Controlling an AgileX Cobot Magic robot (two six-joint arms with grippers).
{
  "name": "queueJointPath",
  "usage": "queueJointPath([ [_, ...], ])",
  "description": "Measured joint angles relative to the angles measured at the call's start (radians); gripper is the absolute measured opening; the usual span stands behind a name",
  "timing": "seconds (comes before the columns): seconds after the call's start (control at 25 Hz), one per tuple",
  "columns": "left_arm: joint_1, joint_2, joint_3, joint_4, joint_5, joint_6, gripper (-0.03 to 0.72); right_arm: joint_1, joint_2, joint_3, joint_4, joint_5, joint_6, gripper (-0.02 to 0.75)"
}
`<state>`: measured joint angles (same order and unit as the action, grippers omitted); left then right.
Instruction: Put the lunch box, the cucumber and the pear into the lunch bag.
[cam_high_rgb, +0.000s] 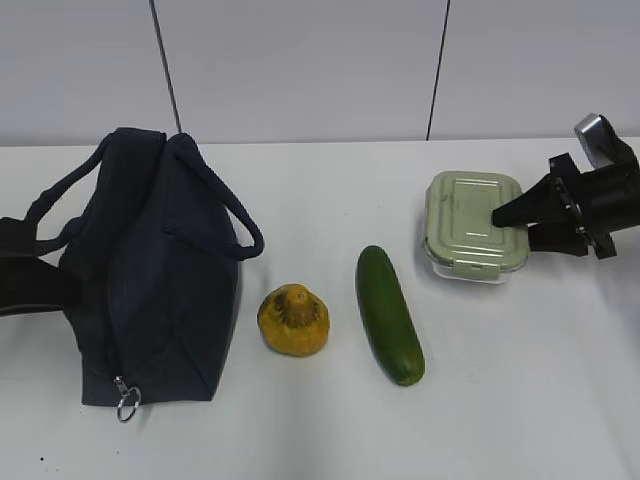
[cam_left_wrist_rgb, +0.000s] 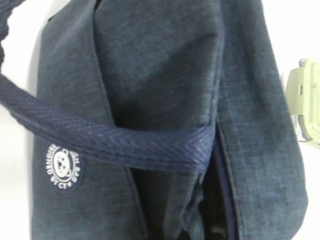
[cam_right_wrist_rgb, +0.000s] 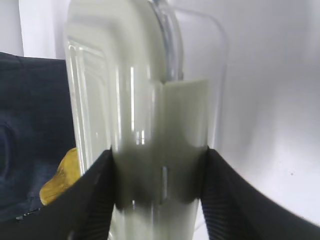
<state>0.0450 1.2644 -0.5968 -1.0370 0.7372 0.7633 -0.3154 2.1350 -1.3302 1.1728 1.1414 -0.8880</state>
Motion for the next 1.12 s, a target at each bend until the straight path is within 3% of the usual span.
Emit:
queueJointPath([
  [0.24,0.0,0.0,0.0,-0.129,-0.003,0.075,-0.012,0.003,-0.076,-0.015,0.035,0.0,0.031,0.375],
  [0.44,-0.008,0.023,0.0,-0.194,0.005,0.106,-0.013,0.066,-0.121,-0.016,0.044,0.0,0.05,0.375],
  [0.84,-0.225,0.089,0.0,-0.319,-0.059,0.163,-0.015,0.269,-0.171,-0.016,0.193,0.006,0.059,0.375],
  [1.12,-0.265,0.09,0.0,-0.34,-0.102,0.185,-0.015,0.35,-0.227,-0.018,0.293,0.008,0.059,0.375],
])
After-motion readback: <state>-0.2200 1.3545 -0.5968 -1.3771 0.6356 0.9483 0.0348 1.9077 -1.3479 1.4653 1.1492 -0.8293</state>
